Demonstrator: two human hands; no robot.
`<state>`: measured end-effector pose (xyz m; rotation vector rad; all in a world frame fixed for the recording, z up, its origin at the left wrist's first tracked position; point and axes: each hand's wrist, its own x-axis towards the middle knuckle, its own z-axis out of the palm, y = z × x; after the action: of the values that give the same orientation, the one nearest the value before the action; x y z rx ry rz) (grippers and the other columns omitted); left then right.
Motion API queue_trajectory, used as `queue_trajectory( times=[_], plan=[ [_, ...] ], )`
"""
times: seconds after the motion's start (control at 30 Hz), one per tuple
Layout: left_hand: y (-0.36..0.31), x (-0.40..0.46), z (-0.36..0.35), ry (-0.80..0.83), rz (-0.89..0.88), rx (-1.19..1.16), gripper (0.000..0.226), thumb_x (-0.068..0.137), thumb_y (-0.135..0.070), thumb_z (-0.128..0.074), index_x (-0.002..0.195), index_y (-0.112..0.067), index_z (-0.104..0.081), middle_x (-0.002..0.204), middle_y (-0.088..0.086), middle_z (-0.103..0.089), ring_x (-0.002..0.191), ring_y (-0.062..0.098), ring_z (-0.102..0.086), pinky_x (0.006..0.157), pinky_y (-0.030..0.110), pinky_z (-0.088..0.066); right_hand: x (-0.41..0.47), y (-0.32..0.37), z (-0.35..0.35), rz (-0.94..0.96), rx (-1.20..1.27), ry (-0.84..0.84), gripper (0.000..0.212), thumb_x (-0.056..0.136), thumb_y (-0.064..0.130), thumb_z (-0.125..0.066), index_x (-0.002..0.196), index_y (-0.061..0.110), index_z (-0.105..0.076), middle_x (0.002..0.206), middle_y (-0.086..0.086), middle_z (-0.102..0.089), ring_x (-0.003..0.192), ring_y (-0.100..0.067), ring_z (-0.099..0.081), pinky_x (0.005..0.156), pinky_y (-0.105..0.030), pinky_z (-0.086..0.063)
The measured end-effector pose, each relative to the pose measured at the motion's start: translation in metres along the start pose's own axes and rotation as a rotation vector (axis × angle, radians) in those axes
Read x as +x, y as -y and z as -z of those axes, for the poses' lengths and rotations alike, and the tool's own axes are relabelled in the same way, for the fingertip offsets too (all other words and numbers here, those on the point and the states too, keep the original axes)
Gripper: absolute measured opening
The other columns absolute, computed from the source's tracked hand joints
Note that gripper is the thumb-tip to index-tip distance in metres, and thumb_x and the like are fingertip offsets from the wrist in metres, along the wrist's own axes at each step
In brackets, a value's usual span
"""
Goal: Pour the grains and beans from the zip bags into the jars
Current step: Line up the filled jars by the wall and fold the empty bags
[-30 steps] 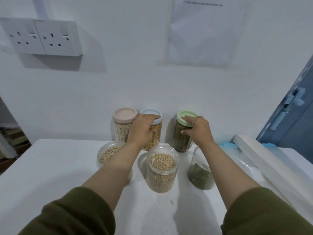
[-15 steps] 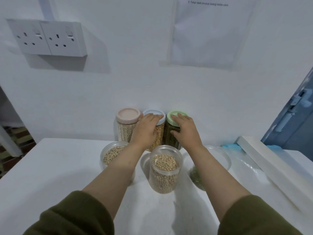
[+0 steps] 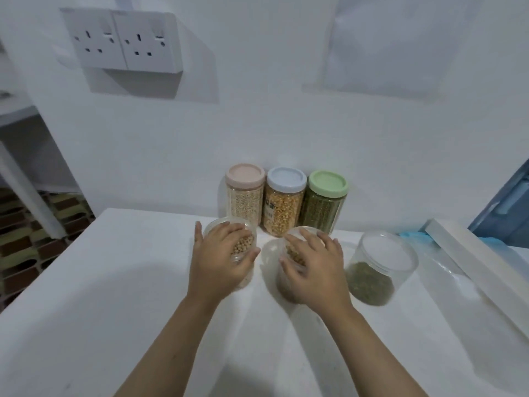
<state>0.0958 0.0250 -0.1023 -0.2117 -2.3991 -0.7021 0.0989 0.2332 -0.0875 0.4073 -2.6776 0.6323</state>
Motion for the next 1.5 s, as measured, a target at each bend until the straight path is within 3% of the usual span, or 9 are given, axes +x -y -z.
queue_trajectory(
  times=[0.17, 0.43, 0.57, 0.67, 0.9, 1.1, 1.23, 1.37, 1.5],
  plan=[
    [0.014, 0.008, -0.004, 0.008, -0.131, -0.032, 0.035, 0.085, -0.050, -0.059, 0.106, -0.023, -0.071, 0.115, -0.010, -0.067, 0.110, 0.011, -0.058, 0.104, 0.032, -0.032, 0.016, 0.001, -0.010, 0.069, 0.053, -0.030, 0.048, 0.085, 0.051, -0.051, 0.122, 0.026, -0.068, 0.128, 0.002, -0.065, 0.121, -0.027, -0.054, 0.101, -0.046, -0.040],
    [0.031, 0.041, -0.016, 0.100, -0.199, -0.046, 0.038, 0.087, -0.052, -0.060, 0.111, -0.024, -0.069, 0.120, -0.011, -0.066, 0.116, 0.011, -0.056, 0.101, 0.040, -0.041, 0.054, 0.001, -0.031, 0.139, 0.079, 0.031, 0.050, 0.085, 0.056, -0.055, 0.120, 0.025, -0.070, 0.128, 0.005, -0.066, 0.122, -0.025, -0.055, 0.103, -0.050, -0.041],
    [0.035, 0.044, -0.015, 0.117, -0.207, -0.011, 0.045, 0.088, -0.058, -0.053, 0.114, -0.025, -0.069, 0.124, -0.012, -0.064, 0.121, 0.011, -0.054, 0.107, 0.043, -0.037, 0.065, -0.005, -0.031, 0.178, 0.065, 0.104, 0.061, 0.084, 0.066, -0.049, 0.126, 0.024, -0.066, 0.135, 0.005, -0.061, 0.128, -0.024, -0.051, 0.106, -0.056, -0.036],
    [0.025, 0.036, -0.013, 0.106, -0.176, 0.024, 0.049, 0.091, -0.058, -0.046, 0.119, -0.024, -0.066, 0.131, -0.009, -0.060, 0.131, 0.014, -0.047, 0.117, 0.048, -0.016, 0.054, 0.002, -0.016, 0.130, 0.075, 0.096, 0.071, 0.083, 0.071, -0.042, 0.135, 0.025, -0.059, 0.145, 0.003, -0.052, 0.137, -0.022, -0.039, 0.117, -0.059, -0.021],
    [-0.041, 0.016, -0.031, 0.088, -0.251, -0.102, 0.044, 0.095, -0.040, -0.046, 0.132, -0.021, -0.059, 0.142, -0.008, -0.053, 0.142, 0.014, -0.035, 0.122, 0.048, -0.011, -0.018, -0.014, 0.037, -0.033, 0.119, -0.197, 0.056, 0.092, 0.048, -0.061, 0.142, 0.025, -0.051, 0.154, -0.002, -0.042, 0.145, -0.023, -0.026, 0.120, -0.046, -0.017],
    [-0.057, 0.027, -0.049, 0.155, -0.222, -0.062, 0.042, 0.089, -0.021, -0.062, 0.131, -0.016, -0.059, 0.135, 0.000, -0.057, 0.134, 0.021, -0.043, 0.119, 0.032, -0.005, -0.038, -0.065, 0.047, -0.416, -0.237, 0.024, 0.071, 0.098, 0.043, -0.055, 0.157, 0.024, -0.021, 0.165, -0.007, -0.014, 0.151, -0.033, -0.002, 0.121, -0.053, -0.004],
    [-0.051, 0.025, -0.054, 0.190, -0.197, -0.046, 0.042, 0.088, -0.018, -0.068, 0.130, -0.015, -0.061, 0.132, -0.001, -0.060, 0.130, 0.019, -0.048, 0.121, 0.035, -0.011, -0.039, -0.078, 0.043, -0.335, -0.029, -0.063, 0.057, 0.096, 0.000, -0.051, 0.149, 0.019, -0.042, 0.159, -0.007, -0.033, 0.146, -0.032, -0.017, 0.120, -0.042, -0.022],
    [-0.050, 0.026, -0.053, 0.208, -0.183, -0.032, 0.043, 0.089, -0.019, -0.069, 0.131, -0.015, -0.061, 0.133, -0.001, -0.060, 0.130, 0.019, -0.048, 0.122, 0.043, -0.021, -0.022, -0.064, 0.033, -0.189, 0.054, -0.018, 0.051, 0.097, 0.005, -0.057, 0.144, 0.020, -0.050, 0.154, -0.003, -0.041, 0.143, -0.028, -0.024, 0.117, -0.035, -0.022],
    [-0.050, 0.026, -0.054, 0.203, -0.171, -0.040, 0.043, 0.089, -0.020, -0.070, 0.130, -0.016, -0.061, 0.134, -0.002, -0.060, 0.131, 0.018, -0.048, 0.121, 0.045, -0.024, -0.001, -0.052, 0.010, -0.132, 0.064, 0.001, 0.054, 0.093, 0.004, -0.062, 0.143, 0.021, -0.051, 0.152, -0.003, -0.044, 0.141, -0.032, -0.027, 0.115, -0.043, -0.031]
  ],
)
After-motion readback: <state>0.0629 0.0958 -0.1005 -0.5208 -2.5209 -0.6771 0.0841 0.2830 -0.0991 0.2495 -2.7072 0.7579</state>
